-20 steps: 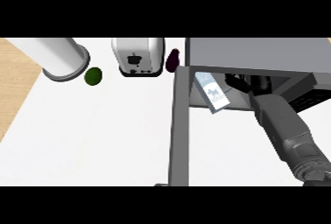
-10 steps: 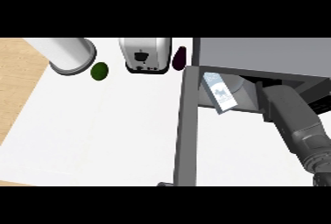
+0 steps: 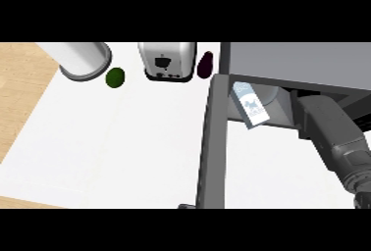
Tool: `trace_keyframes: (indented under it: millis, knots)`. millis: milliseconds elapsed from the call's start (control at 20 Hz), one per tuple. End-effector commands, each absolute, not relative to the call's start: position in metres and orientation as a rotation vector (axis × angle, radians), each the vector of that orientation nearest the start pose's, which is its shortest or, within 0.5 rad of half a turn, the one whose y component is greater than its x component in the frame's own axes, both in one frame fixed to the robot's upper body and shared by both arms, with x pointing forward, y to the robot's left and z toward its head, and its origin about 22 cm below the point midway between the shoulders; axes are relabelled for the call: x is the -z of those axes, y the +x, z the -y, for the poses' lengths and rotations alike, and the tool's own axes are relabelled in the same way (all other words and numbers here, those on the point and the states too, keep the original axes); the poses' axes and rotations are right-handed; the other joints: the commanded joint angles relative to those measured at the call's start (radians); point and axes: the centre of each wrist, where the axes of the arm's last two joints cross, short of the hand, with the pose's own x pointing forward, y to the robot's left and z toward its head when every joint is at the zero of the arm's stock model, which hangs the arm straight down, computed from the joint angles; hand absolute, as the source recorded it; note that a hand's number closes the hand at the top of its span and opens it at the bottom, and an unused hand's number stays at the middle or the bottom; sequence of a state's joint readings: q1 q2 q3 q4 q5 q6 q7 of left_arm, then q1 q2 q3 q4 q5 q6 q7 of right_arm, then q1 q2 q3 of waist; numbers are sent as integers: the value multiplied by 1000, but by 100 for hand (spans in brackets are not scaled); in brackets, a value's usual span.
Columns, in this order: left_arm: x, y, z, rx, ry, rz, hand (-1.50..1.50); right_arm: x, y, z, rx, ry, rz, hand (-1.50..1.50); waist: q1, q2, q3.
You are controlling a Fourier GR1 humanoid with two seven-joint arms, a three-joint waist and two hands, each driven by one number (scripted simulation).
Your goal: Pick up the milk, place it into the microwave and close the microwave
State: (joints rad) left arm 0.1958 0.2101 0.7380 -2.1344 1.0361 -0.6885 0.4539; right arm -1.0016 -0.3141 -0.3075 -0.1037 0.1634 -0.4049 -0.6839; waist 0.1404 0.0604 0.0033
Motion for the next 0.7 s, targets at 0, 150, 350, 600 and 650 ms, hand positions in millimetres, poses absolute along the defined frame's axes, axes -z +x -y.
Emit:
trace_keyframes:
  millis: [0,150,350,600,650]
  knots:
    - [-143,121,-401,111,-367,1947,-150,-43,428,311,-167,-718,1783,150,17,20,4]
    - [-144,125,-397,114,-379,1948,-150,-42,429,308,-172,-720,1795,150,22,26,5]
    - [-144,126,-397,122,-377,1934,-150,-48,431,309,-139,-734,1786,150,39,29,5]
    - [-149,131,-404,157,-345,1937,-150,-44,428,315,-131,-741,1791,150,33,32,5]
    - [-152,133,-403,165,-336,1939,-150,-46,428,316,-141,-748,1781,150,32,35,6]
